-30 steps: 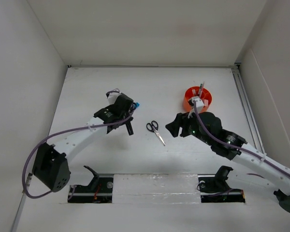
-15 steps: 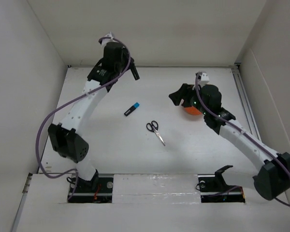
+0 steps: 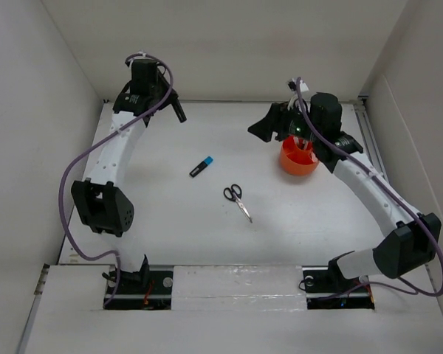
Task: Sort the stationery into containers
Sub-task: Place the pen in the storage box.
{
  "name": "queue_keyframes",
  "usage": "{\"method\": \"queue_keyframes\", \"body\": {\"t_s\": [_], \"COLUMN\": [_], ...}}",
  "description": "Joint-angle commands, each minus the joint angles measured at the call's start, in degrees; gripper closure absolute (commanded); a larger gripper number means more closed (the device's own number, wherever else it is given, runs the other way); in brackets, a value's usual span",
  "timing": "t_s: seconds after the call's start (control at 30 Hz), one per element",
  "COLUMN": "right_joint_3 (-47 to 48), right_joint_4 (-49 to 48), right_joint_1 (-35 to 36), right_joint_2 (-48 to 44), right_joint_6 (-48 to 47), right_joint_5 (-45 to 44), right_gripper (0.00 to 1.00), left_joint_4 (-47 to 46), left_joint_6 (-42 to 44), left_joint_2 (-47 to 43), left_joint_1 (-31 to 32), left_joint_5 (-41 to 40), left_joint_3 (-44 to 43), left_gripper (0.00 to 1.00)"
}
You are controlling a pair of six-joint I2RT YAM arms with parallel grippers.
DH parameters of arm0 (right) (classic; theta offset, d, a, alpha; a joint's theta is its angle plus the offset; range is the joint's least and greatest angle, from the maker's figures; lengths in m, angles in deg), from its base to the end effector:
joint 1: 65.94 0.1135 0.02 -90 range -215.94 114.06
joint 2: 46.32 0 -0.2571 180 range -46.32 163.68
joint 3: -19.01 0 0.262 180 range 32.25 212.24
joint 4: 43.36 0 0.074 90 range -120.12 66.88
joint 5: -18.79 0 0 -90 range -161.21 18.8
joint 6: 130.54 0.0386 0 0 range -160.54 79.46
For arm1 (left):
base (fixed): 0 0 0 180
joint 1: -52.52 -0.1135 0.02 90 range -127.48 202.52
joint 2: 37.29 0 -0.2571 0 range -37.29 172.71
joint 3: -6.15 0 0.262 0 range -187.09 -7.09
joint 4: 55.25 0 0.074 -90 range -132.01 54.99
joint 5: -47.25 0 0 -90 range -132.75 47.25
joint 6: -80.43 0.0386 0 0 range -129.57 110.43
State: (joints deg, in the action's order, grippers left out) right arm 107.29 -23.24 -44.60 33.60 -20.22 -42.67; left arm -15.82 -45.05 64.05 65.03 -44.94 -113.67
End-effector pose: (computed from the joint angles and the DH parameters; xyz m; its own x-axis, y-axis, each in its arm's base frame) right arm 0.3098 0.1409 0.3827 -0.4403 0.1555 -0.8843 -0.6424 0.6335 0.4313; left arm 0.4144 -0.0904 0.4084 -0.3897 -0.5076 -0.7684 -0.0547 0.8457 -0.5309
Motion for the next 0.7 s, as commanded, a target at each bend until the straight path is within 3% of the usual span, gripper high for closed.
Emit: {"method": "queue_keyframes", "body": {"t_s": [0.0, 0.13, 0.3, 0.5, 0.67], "right_joint_3": [2.74, 2.12, 10.37, 9.68, 12.66], "right_joint_4": [9.54, 11.83, 20.45, 14.48, 13.96], "right_joint_1": [3.26, 7.04, 10.91, 12.75, 16.18], "right_joint_2": [-0.55, 0.31, 7.52, 7.53, 7.53], "right_joint_6": [-2.72, -4.58, -11.25, -10.12, -8.63], "right_joint_5": [3.81, 2.49, 0.66, -0.94, -7.69], "right_gripper": [0.26, 0.26, 0.28, 0.28, 0.27], "left_joint_4": [-1.84, -2.99, -2.47, -5.01, -4.49], "left_joint_6": [-0.99, -1.52, 0.42, 0.42, 2.26], "left_joint_2": [-6.07, -8.26, -8.79, -11.86, -14.41], "left_joint_1": [0.85, 1.37, 2.69, 3.22, 3.22], "left_joint_5": [4.21, 6.06, 8.52, 13.27, 15.28], "left_joint_3": [1.38, 2.08, -0.29, 5.5, 6.74], "left_gripper": [1.0, 1.0, 1.0, 1.0, 1.0]}}
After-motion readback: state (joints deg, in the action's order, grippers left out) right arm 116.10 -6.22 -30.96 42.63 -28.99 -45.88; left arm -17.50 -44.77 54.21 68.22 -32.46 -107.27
